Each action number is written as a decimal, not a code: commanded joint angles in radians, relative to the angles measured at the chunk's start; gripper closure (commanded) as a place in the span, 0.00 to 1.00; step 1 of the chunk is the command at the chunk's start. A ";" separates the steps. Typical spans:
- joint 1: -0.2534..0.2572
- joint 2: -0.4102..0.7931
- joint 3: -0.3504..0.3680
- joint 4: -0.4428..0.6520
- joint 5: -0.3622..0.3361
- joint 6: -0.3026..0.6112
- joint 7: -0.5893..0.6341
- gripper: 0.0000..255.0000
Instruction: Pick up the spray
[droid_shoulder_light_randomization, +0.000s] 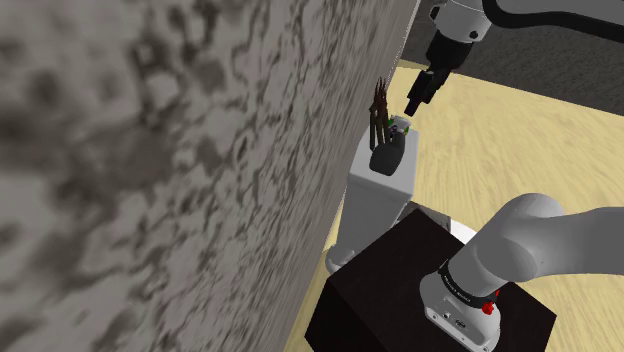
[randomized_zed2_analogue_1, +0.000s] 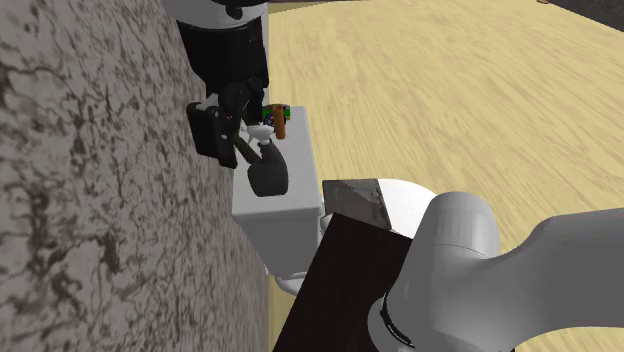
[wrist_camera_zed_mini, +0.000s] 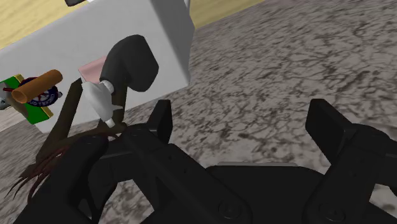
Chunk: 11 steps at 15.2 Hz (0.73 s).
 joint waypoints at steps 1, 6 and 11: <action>0.000 0.000 0.000 0.000 0.000 0.000 0.000 0.00; -0.016 0.062 -0.121 -0.036 -0.040 0.086 -0.142 0.00; -0.028 0.164 -0.240 -0.036 -0.066 0.174 -0.285 0.00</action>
